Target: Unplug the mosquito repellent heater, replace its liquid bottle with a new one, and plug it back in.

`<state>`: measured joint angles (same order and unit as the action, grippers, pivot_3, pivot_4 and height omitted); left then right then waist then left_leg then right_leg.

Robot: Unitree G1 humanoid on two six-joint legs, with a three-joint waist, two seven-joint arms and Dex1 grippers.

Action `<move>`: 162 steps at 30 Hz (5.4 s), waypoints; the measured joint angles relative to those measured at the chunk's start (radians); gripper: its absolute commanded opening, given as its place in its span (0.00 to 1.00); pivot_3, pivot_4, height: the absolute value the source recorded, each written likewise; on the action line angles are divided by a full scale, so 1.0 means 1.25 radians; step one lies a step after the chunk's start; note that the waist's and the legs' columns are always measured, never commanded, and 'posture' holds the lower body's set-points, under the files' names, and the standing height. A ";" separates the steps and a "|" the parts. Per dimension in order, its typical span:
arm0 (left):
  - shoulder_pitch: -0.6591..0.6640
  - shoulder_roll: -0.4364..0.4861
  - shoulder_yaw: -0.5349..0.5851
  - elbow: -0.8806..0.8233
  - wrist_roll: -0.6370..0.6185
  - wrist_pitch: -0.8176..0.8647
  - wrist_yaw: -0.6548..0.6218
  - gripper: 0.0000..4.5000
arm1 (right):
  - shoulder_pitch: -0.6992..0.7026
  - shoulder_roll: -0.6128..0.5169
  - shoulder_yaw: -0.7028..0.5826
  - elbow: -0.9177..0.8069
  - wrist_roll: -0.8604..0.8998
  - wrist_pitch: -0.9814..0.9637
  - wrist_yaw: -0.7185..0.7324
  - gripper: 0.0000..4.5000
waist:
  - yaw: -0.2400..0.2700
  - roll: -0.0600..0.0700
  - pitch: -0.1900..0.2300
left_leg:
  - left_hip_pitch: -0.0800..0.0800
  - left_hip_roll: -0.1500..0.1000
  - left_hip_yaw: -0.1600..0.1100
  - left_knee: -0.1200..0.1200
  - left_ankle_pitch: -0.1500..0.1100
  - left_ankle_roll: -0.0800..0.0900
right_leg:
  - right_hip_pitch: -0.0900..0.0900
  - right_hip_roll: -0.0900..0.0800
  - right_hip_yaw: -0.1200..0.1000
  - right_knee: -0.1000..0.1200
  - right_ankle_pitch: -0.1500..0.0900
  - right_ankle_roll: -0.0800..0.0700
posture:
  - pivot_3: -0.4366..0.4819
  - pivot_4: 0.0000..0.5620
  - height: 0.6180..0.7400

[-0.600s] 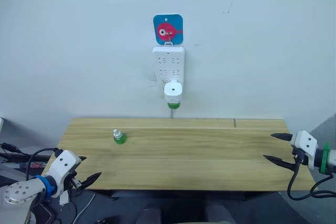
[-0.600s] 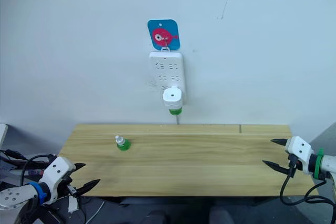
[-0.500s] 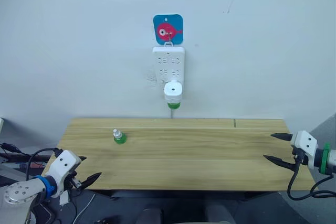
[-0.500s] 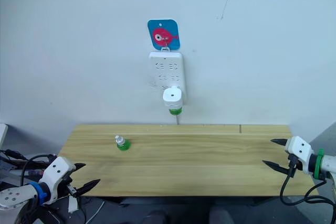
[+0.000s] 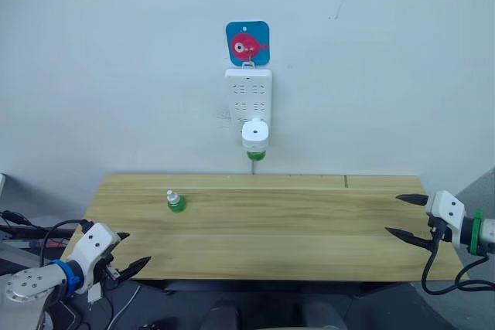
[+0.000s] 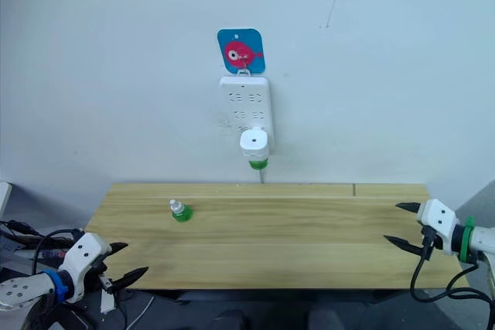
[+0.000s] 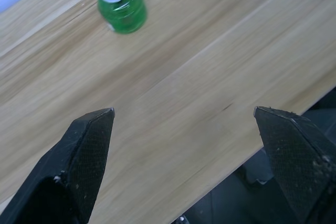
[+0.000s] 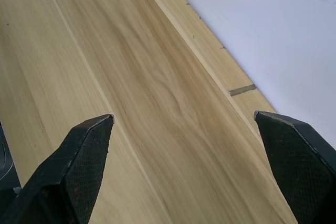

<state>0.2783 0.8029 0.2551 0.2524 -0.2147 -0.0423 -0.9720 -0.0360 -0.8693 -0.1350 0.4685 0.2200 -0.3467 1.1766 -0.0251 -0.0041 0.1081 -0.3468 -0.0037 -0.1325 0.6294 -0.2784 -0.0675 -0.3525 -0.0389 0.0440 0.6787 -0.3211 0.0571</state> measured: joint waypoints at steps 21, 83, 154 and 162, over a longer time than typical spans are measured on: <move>-0.011 0.016 0.008 0.056 -0.037 -0.042 -0.074 1.00 | 0.029 -0.001 -0.002 -0.078 0.018 0.090 -0.004 1.00 | 0.000 0.000 0.001 | 0.000 0.000 0.000 0.000 0.000 0.000 | 0.000 0.000 0.000 0.000 0.000 0.000 | 0.54 0.16 0.95; -0.788 -0.212 -0.164 0.132 -0.110 0.274 -0.052 0.74 | 0.121 0.126 -0.062 -1.019 0.342 0.689 -0.463 1.00 | -0.094 -0.010 0.049 | -0.022 -0.001 -0.002 0.011 0.000 -0.001 | -0.016 0.000 -0.001 0.002 0.004 0.006 | 0.18 0.29 0.95; -0.768 -0.223 -0.133 -0.035 -0.147 0.392 -0.014 0.30 | -0.468 0.597 0.342 -0.705 0.001 1.029 -0.869 0.79 | -0.110 -0.009 0.048 | -0.028 -0.003 -0.004 0.013 0.002 -0.004 | -0.023 -0.002 -0.001 0.004 0.005 0.006 | 0.26 0.25 0.95; -0.764 -0.222 -0.137 -0.037 -0.138 0.378 -0.008 0.30 | -0.467 0.597 0.345 -0.701 -0.015 1.019 -0.840 0.65 | -0.111 -0.009 0.048 | -0.028 -0.003 -0.004 0.013 0.002 -0.004 | -0.023 -0.002 -0.001 0.005 0.005 0.006 | 0.26 0.25 0.95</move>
<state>-0.6767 0.5253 0.0841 0.2068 -0.3877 0.4298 -0.9825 -0.6201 -0.1233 0.2957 -0.4082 0.2014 0.9269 0.1269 -0.1635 -0.0156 0.1684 -0.3812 -0.0075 -0.1379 0.6458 -0.2761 -0.0729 -0.3811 -0.0418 0.0422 0.6854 -0.3144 0.0646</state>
